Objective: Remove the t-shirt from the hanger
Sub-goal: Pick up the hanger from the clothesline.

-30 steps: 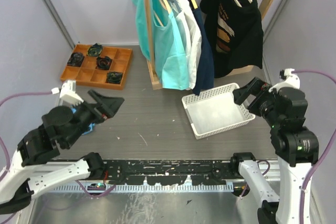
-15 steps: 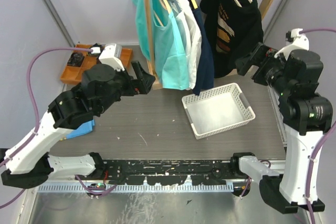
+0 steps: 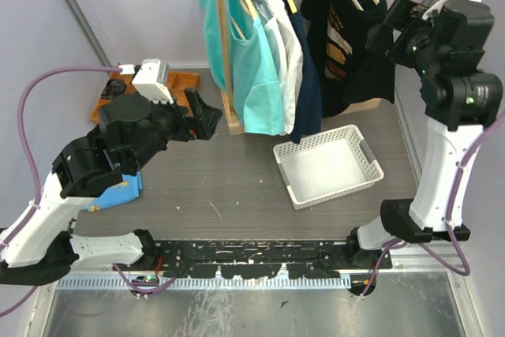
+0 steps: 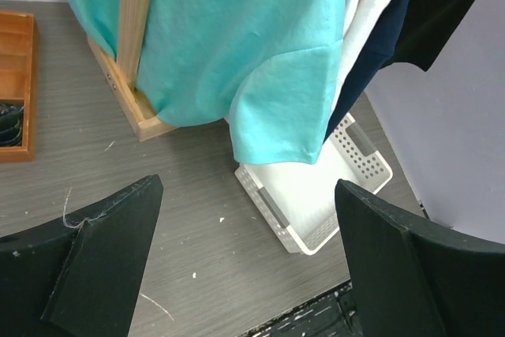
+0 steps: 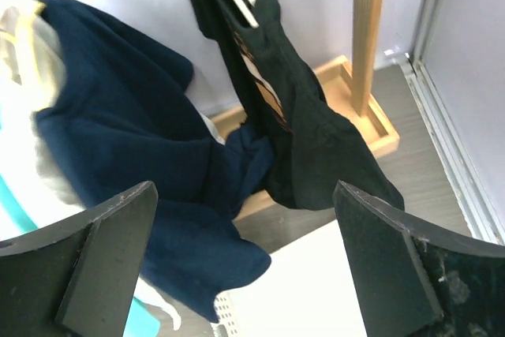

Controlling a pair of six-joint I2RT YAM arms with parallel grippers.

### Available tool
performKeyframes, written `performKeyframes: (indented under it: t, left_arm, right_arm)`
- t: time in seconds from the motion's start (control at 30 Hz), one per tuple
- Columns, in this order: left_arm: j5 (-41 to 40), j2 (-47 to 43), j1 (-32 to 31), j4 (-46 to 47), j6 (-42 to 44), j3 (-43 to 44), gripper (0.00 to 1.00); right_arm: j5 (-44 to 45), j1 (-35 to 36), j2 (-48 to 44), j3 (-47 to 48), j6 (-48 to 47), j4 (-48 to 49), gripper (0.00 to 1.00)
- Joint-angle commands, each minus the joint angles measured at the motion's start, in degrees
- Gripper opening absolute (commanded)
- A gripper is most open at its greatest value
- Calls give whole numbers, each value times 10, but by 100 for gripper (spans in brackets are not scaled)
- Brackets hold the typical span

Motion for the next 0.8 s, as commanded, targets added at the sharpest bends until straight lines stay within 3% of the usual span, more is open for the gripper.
performKeyframes:
  t: [0.0, 0.3, 0.77]
  left_arm:
    - [-12, 36, -1, -15, 6, 45, 98]
    - [24, 22, -1, -16, 22, 52, 98]
    - [15, -32, -1, -2, 15, -2, 98]
  right_arm:
    - [17, -19, 15, -32, -21, 22, 100]
    - [27, -28, -32, -142, -4, 180, 100]
    - [-9, -60, -11, -185, -15, 262, 84]
